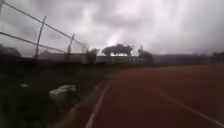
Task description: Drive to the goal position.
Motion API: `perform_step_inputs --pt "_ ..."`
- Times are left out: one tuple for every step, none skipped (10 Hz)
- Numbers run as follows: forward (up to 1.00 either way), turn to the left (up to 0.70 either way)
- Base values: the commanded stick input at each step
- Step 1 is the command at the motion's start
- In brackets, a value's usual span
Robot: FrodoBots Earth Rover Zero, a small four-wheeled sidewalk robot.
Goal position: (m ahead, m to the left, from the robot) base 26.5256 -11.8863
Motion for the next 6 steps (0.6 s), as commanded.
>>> perform_step_inputs --pt "0.70 -0.20" --pt "0.70 -0.08" --pt "0.70 0.00" --pt "0.70 0.00" --pt "0.70 0.00" --pt "0.70 0.00"
